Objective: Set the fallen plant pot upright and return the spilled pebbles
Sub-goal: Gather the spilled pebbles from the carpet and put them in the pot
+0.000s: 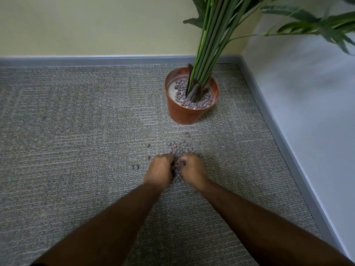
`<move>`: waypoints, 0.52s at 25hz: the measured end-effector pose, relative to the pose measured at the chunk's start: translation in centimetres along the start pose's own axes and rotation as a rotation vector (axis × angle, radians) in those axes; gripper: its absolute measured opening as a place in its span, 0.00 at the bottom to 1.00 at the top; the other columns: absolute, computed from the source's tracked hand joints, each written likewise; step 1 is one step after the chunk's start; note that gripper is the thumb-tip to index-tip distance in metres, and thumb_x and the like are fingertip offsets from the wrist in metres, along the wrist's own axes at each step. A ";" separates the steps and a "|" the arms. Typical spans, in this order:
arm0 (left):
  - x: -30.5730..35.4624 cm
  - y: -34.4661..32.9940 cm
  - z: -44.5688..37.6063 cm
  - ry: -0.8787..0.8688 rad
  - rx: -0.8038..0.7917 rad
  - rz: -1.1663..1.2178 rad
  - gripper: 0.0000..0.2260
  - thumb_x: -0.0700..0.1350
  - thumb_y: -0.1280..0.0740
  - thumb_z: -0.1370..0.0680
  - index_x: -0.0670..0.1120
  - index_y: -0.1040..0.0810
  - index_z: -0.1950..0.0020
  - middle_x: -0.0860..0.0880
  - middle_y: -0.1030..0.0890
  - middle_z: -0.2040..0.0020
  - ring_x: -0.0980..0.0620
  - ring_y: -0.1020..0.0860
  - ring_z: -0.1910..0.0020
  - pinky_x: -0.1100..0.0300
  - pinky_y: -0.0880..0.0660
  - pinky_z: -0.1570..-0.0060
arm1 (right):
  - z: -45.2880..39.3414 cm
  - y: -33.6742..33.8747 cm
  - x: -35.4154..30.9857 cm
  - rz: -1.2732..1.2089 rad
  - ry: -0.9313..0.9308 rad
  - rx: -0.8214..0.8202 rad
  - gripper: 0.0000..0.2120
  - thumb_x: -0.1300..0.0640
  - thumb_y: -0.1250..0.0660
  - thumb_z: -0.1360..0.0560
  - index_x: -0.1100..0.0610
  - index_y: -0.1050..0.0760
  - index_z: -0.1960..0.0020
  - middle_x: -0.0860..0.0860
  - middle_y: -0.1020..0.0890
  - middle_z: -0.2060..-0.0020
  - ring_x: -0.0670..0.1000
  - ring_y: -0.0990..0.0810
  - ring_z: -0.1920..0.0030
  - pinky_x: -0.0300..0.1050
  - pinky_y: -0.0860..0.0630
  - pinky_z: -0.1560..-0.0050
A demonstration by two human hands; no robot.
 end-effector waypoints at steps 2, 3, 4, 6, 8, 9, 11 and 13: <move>0.2 0.2 -0.3 0.015 -0.018 0.042 0.14 0.30 0.35 0.22 0.47 0.16 0.47 0.48 0.16 0.55 0.52 0.21 0.60 0.58 0.20 0.54 | -0.3 0.3 0.1 -0.075 -0.092 -0.019 0.11 0.66 0.34 0.24 0.56 0.14 0.54 0.51 0.13 0.55 0.50 0.16 0.56 0.41 0.21 0.54; 0.4 0.4 -0.5 0.022 -0.025 0.054 0.14 0.31 0.35 0.22 0.47 0.16 0.48 0.48 0.16 0.56 0.51 0.20 0.60 0.59 0.21 0.56 | -0.4 0.6 0.1 -0.107 -0.137 -0.024 0.11 0.66 0.34 0.25 0.56 0.14 0.54 0.51 0.12 0.55 0.51 0.15 0.56 0.43 0.19 0.53; 0.5 0.7 -0.8 0.030 -0.031 0.064 0.13 0.31 0.35 0.22 0.48 0.16 0.49 0.48 0.16 0.57 0.50 0.19 0.60 0.60 0.22 0.59 | -0.7 1.1 0.0 -0.144 -0.174 -0.022 0.10 0.66 0.33 0.25 0.55 0.14 0.55 0.52 0.12 0.56 0.52 0.15 0.56 0.47 0.18 0.51; 1.2 1.8 -1.6 0.035 -0.026 0.095 0.14 0.31 0.36 0.22 0.47 0.17 0.54 0.49 0.17 0.61 0.49 0.19 0.65 0.64 0.27 0.67 | -1.4 2.4 -0.5 -0.245 -0.220 -0.005 0.10 0.67 0.31 0.25 0.54 0.15 0.59 0.53 0.12 0.58 0.54 0.14 0.56 0.53 0.16 0.49; 2.4 3.7 -3.0 0.004 0.015 0.129 0.14 0.31 0.36 0.23 0.48 0.17 0.58 0.51 0.18 0.63 0.50 0.20 0.66 0.66 0.29 0.68 | -2.5 4.2 -1.7 -0.333 -0.241 0.023 0.10 0.66 0.30 0.25 0.53 0.17 0.61 0.53 0.12 0.60 0.55 0.13 0.57 0.57 0.15 0.51; 3.1 5.0 -3.8 -0.025 0.048 0.148 0.14 0.32 0.35 0.22 0.49 0.18 0.59 0.53 0.19 0.63 0.51 0.21 0.66 0.68 0.29 0.67 | -3.3 5.3 -2.4 -0.361 -0.234 0.038 0.09 0.65 0.30 0.25 0.54 0.16 0.60 0.53 0.12 0.60 0.55 0.13 0.57 0.59 0.15 0.52; 4.9 7.9 -5.7 -0.089 0.125 0.184 0.11 0.36 0.32 0.20 0.49 0.16 0.57 0.55 0.19 0.63 0.54 0.21 0.66 0.69 0.28 0.66 | -5.2 7.7 -4.3 -0.425 -0.193 0.071 0.06 0.65 0.29 0.26 0.56 0.16 0.58 0.52 0.13 0.61 0.57 0.13 0.55 0.61 0.15 0.52; 6.4 10.8 -8.0 -0.151 0.205 0.191 0.05 0.40 0.30 0.20 0.46 0.13 0.50 0.52 0.15 0.59 0.54 0.18 0.63 0.67 0.23 0.62 | -7.1 10.1 -6.3 -0.491 -0.134 0.131 0.06 0.65 0.29 0.26 0.57 0.17 0.59 0.53 0.13 0.62 0.58 0.13 0.54 0.58 0.15 0.53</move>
Point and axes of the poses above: each hand's wrist, its own z-axis away from the middle knuckle, its own y-axis out of the back of the hand, x = y × z, the point moved 3 cm from there along -z, towards the middle knuckle
